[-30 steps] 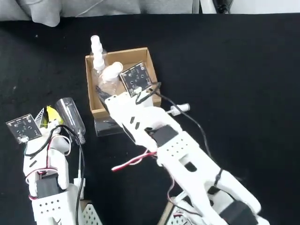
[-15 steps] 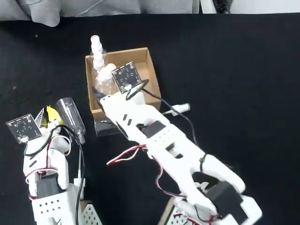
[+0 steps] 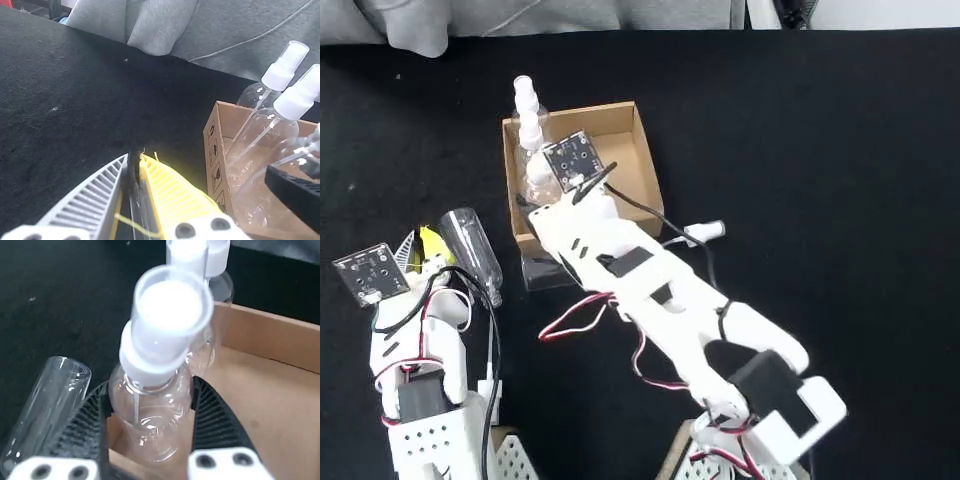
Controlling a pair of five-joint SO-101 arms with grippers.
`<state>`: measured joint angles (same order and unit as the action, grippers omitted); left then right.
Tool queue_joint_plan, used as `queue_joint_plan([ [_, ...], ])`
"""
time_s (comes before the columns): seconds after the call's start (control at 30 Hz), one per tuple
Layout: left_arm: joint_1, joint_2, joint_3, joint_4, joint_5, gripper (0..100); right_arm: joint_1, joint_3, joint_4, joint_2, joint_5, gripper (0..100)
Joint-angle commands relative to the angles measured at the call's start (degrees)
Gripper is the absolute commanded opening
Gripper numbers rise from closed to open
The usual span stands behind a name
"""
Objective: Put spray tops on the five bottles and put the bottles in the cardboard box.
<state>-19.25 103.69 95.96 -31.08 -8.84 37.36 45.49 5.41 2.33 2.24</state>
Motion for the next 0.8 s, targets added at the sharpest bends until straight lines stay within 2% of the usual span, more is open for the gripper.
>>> queue_joint_plan([
  [0.0, -0.66, 0.53, 1.45, -0.09, 0.35, 3, 0.09, -4.35, 1.76, -0.48, -0.18, 7.5],
  [0.27, -0.66, 0.53, 1.45, -0.09, 0.35, 3, 0.35, -4.44, 1.76, -1.80, -0.18, 8.0],
  [0.57, -0.66, 0.53, 1.45, -0.09, 0.35, 3, 0.35, -4.00, 1.32, -1.89, 0.09, 27.7],
  [0.77, -0.66, 0.53, 1.45, -0.09, 0.44, 3, 0.35, -3.82, 1.23, -1.89, -0.09, 34.9],
])
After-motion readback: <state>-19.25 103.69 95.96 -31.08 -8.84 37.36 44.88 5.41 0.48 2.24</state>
